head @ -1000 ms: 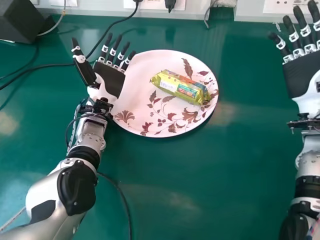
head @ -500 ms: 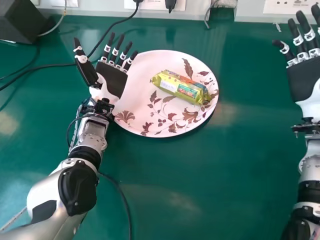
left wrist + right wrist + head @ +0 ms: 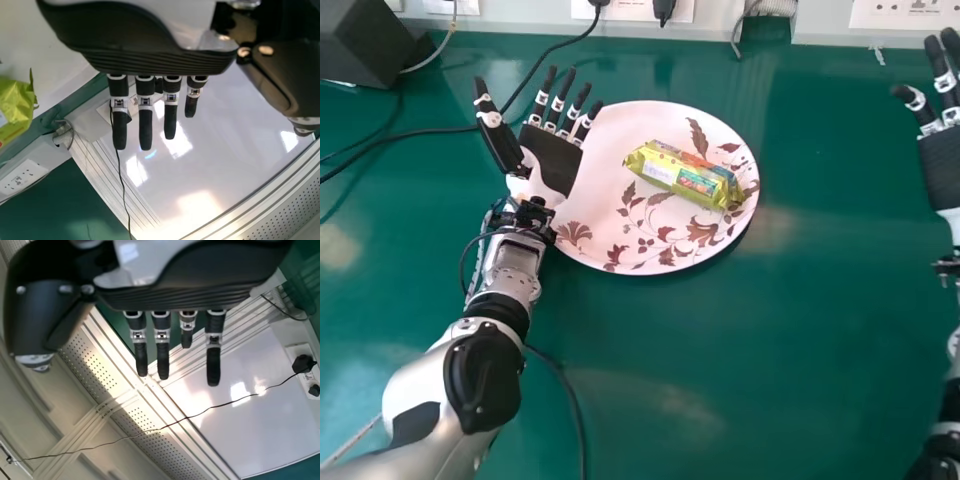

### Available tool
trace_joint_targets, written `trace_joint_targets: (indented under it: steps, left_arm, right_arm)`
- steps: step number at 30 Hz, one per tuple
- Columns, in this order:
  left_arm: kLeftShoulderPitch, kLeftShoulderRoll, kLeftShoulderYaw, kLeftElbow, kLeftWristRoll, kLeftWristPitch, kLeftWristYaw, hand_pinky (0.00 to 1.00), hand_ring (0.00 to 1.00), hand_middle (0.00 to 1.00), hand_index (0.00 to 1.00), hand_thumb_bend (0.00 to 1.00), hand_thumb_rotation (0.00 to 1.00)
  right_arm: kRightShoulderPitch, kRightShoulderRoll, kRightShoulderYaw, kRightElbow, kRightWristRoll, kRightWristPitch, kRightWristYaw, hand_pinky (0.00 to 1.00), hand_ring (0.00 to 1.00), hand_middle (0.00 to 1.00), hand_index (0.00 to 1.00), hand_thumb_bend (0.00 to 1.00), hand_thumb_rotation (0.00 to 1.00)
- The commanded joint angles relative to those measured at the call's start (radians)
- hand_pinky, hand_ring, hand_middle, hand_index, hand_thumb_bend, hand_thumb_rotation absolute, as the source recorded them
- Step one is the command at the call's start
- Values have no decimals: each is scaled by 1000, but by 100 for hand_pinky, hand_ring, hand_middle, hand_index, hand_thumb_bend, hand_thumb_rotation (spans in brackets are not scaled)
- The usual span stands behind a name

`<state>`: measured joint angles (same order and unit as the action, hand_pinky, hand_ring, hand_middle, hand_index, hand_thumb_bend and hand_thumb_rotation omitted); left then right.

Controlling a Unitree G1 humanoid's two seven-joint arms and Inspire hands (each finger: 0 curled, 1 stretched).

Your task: Pick up biscuit and place it in the plate

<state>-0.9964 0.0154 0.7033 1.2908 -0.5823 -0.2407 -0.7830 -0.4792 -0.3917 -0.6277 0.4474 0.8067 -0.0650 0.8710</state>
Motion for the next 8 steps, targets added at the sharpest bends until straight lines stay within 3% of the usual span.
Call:
trace_joint_targets:
  steps: [1, 8]
  left_arm:
    - [32, -41, -3, 4, -7, -5, -12, 60, 73, 85, 99, 100, 81]
    - [28, -80, -19, -12, -6, -38, -25, 63, 73, 86, 99, 100, 81]
  right_arm:
    - [23, -22, -16, -16, 20, 20, 8, 55, 69, 80, 78, 89, 78]
    - [39, -44, -37, -30, 52, 70, 15, 56, 70, 82, 77, 90, 71]
